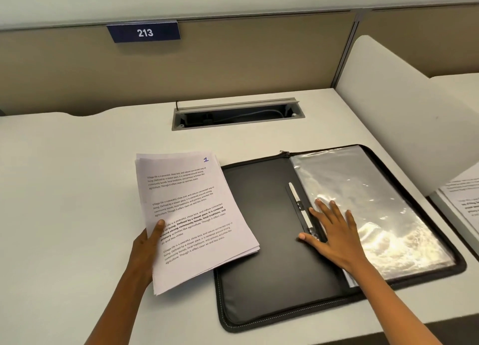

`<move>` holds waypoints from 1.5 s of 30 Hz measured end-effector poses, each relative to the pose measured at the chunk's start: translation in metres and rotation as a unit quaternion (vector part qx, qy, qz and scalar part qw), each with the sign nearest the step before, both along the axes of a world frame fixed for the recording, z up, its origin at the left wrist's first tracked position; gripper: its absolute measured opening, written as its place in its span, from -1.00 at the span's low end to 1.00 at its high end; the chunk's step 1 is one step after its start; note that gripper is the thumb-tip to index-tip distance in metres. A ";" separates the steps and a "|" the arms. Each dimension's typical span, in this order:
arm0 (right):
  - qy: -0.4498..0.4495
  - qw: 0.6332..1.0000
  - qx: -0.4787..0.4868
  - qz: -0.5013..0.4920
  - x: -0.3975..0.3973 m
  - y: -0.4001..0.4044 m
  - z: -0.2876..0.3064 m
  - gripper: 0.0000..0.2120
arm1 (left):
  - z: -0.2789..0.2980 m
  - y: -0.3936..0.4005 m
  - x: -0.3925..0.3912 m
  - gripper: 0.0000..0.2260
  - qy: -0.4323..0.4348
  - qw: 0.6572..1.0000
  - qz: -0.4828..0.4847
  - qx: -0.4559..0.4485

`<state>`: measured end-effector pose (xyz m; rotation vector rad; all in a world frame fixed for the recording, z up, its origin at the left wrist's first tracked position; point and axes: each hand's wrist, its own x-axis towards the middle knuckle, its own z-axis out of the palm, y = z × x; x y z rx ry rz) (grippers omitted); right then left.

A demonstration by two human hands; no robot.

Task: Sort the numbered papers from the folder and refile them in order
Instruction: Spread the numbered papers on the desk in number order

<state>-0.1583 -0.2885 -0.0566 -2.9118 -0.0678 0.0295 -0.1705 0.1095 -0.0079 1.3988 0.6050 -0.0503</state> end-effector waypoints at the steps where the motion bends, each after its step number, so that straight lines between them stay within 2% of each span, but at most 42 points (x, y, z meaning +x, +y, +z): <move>1: -0.011 0.999 0.018 -0.030 -0.001 0.004 0.002 -0.02 | 0.000 0.001 -0.002 -0.77 0.002 1.000 0.000 0.001; 4: -0.049 0.994 0.026 -0.096 0.010 0.022 0.005 -0.01 | 0.001 0.005 -0.006 -0.78 0.002 1.000 0.000 0.007; 10: 0.015 0.996 -0.026 -0.083 0.020 0.031 -0.004 -0.08 | 0.004 0.009 -0.010 -0.76 0.003 1.000 -0.001 0.012; 20: 0.018 0.994 -0.036 -0.106 0.006 -0.005 -0.007 -0.10 | 0.001 0.025 -0.020 -0.77 0.004 1.000 0.012 0.003; 29: 0.036 0.993 -0.026 -0.106 0.007 -0.007 -0.003 -0.06 | 0.004 0.047 -0.028 -0.79 -0.013 1.000 0.028 0.003; 31: 0.016 0.993 0.020 -0.116 0.010 0.004 0.002 -0.03 | 0.005 0.055 -0.029 -0.78 -0.014 0.999 0.041 -0.003; 33: -0.050 0.989 0.097 -0.100 0.015 0.028 0.014 -0.10 | 0.005 0.060 -0.030 -0.77 -0.016 0.999 0.047 -0.003; 35: -0.105 0.972 0.204 -0.055 0.022 0.069 0.030 -0.32 | 0.005 0.064 -0.030 -0.79 -0.023 0.998 0.056 -0.010; 36: -0.100 0.957 0.269 -0.039 0.027 0.094 0.038 -0.45 | 0.006 0.065 -0.030 -0.80 -0.028 0.998 0.059 -0.015; 38: -0.031 0.918 0.395 -0.030 0.036 0.147 0.051 -0.63 | 0.007 0.071 -0.030 -0.82 -0.034 0.997 0.061 -0.020; 41: 0.114 0.837 0.534 -0.044 0.049 0.222 0.057 -0.63 | 0.006 0.090 -0.032 -0.81 -0.036 0.997 0.063 -0.023; 43: 0.158 0.804 0.571 -0.053 0.055 0.261 0.057 -0.59 | 0.007 0.108 -0.032 -0.80 -0.035 0.997 0.062 -0.024; 45: 0.163 0.797 0.578 -0.064 0.058 0.292 0.058 -0.61 | 0.010 0.131 -0.030 -0.83 -0.035 0.997 0.059 -0.031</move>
